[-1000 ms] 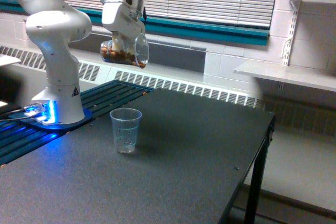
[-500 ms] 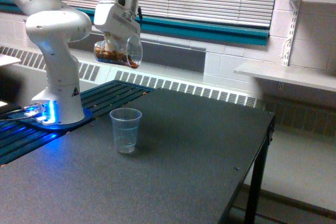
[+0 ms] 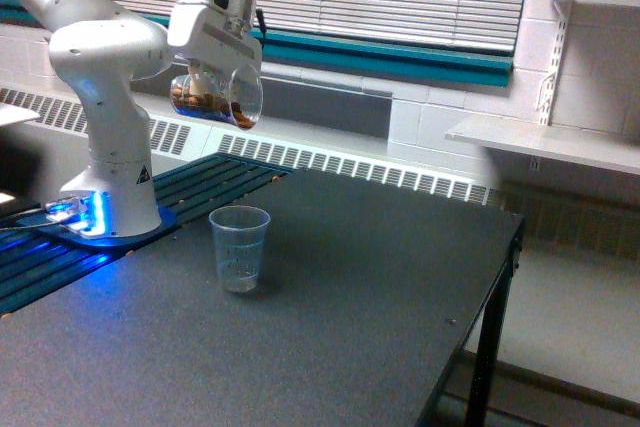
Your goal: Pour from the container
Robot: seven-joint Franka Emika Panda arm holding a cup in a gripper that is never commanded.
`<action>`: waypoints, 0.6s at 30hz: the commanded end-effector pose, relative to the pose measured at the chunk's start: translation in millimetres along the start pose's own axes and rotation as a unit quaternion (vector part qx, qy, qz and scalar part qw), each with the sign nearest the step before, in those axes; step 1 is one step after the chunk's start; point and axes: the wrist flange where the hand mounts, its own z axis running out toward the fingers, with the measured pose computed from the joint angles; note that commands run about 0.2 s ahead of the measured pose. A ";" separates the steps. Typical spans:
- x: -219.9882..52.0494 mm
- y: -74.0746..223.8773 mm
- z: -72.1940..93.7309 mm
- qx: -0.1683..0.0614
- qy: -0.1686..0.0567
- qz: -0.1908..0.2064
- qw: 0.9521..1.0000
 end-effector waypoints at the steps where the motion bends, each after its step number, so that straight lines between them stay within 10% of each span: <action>1: -8.9 1.8 15.3 -0.009 -0.022 -0.009 1.000; 18: -8.2 1.6 34.9 -0.023 -0.051 -0.020 0.998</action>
